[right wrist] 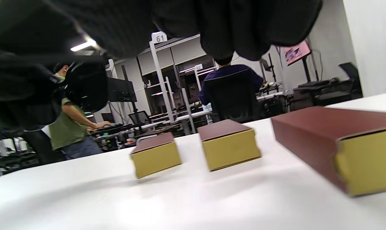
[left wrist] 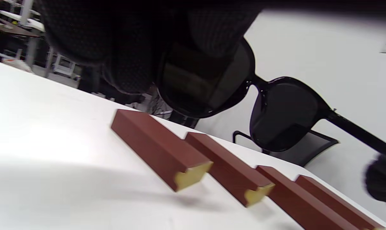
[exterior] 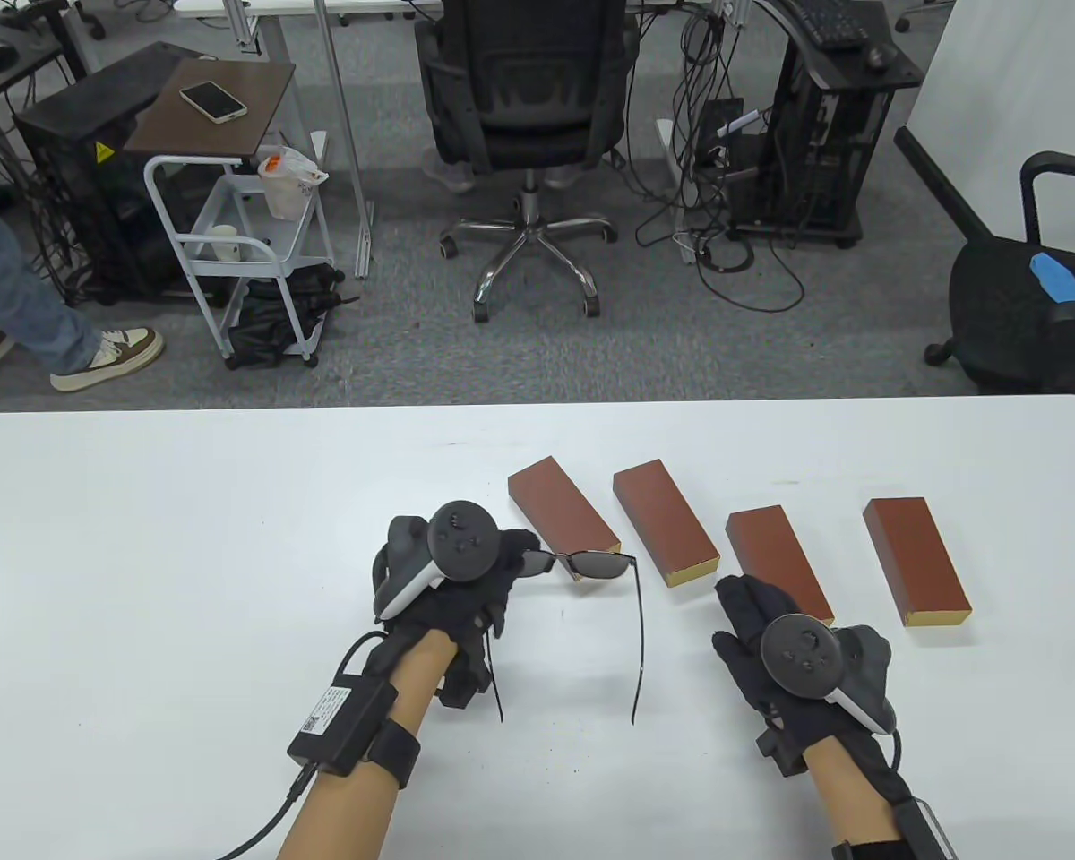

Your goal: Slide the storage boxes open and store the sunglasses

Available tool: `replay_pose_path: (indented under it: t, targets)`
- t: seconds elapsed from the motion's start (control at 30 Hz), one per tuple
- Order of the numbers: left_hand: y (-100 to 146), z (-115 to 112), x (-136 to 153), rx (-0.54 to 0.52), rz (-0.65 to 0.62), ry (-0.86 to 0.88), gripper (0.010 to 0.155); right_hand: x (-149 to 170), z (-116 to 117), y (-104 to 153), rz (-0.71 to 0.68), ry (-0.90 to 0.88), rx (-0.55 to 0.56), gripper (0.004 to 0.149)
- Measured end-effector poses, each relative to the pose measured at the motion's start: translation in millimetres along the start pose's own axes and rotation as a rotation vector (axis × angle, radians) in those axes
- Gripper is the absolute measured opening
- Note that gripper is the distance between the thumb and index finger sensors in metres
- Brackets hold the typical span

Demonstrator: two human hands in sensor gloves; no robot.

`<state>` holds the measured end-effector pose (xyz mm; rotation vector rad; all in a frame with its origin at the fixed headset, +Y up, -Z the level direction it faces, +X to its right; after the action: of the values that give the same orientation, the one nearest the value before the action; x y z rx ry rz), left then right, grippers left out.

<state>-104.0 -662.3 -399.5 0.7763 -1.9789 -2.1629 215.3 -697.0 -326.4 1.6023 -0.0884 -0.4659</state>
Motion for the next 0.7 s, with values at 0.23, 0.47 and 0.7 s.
replay_pose_path:
  t: [0.23, 0.47, 0.7]
  targets:
    - [14, -2, -49, 0.032, -0.119, 0.072, 0.043, -7, -1, 0, -0.075, -0.11, 0.026, 0.064]
    - [23, -3, -66, 0.052, -0.158, 0.087, 0.043, -3, -7, 0, -0.098, -0.439, 0.075, 0.063]
    - [27, -9, -61, 0.102, -0.097, 0.21, 0.044, 3, -5, 0, -0.077, -0.665, 0.046, 0.048]
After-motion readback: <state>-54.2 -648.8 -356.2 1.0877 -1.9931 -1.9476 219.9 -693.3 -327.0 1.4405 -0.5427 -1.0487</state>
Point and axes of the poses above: the tracker on the back of each hand, its own x axis roughly to the little-finger side, its own y axis roughly from the fingertips to the wrist, z = x × y, the point moved 1 cm from there along -y, roughly from the wrist to the fingertips, and after that the axes turned 9 degrees about -x, right-handed, at the moved point
